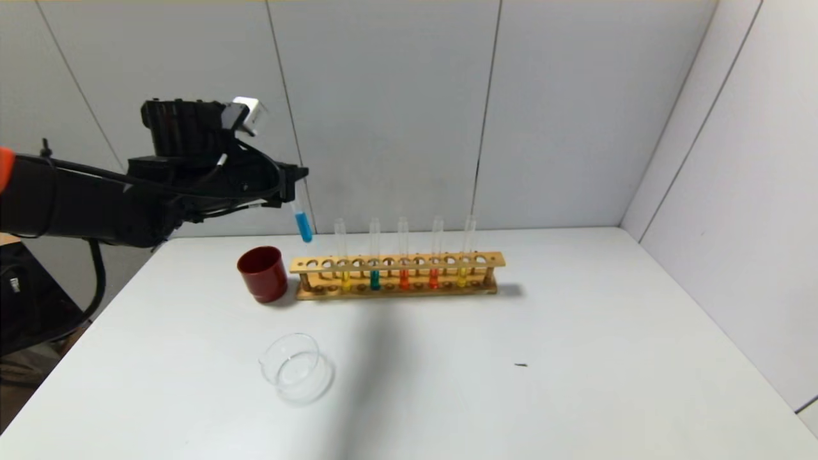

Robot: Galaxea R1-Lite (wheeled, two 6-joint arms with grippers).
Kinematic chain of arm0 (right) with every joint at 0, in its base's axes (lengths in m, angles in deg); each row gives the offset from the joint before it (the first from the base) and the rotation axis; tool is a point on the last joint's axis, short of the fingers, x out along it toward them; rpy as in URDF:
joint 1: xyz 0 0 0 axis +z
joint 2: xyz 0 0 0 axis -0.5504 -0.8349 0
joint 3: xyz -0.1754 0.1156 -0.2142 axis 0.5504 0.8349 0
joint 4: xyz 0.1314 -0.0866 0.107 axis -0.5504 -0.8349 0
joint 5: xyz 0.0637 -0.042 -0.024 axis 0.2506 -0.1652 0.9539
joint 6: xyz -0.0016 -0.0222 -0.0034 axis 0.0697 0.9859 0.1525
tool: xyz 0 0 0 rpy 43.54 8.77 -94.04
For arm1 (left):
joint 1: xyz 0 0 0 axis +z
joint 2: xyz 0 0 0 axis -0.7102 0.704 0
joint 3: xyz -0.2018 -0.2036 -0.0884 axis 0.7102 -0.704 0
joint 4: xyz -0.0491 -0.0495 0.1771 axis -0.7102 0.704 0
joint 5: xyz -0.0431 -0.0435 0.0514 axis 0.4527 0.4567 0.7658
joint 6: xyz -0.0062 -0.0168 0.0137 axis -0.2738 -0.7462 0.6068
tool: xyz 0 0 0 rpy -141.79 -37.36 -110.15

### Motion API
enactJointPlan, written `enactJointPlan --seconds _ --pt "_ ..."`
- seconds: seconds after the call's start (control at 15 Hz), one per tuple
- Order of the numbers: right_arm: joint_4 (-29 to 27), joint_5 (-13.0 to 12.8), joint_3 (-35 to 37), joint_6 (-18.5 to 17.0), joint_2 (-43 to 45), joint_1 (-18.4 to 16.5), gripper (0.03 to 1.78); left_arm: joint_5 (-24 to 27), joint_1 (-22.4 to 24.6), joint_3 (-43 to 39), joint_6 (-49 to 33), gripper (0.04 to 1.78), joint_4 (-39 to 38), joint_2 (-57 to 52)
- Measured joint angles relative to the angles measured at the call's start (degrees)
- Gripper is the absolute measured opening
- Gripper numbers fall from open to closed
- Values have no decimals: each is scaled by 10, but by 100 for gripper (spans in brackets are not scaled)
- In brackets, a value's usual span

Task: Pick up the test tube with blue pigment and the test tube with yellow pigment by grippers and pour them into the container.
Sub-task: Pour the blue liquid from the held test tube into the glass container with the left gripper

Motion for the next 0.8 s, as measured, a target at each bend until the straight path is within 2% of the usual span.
enactJointPlan --seconds 0.27,0.33,0.6,0.8 --pt "0 0 0 0 0 0 175 -40 25 -35 86 35 -3 -60" --pt "0 0 0 0 0 0 175 -33 33 -54 103 35 -6 -75" --pt "0 0 0 0 0 0 175 71 64 -157 182 35 -6 -139" --pt "0 0 0 0 0 0 175 91 79 -220 280 35 -2 -177"
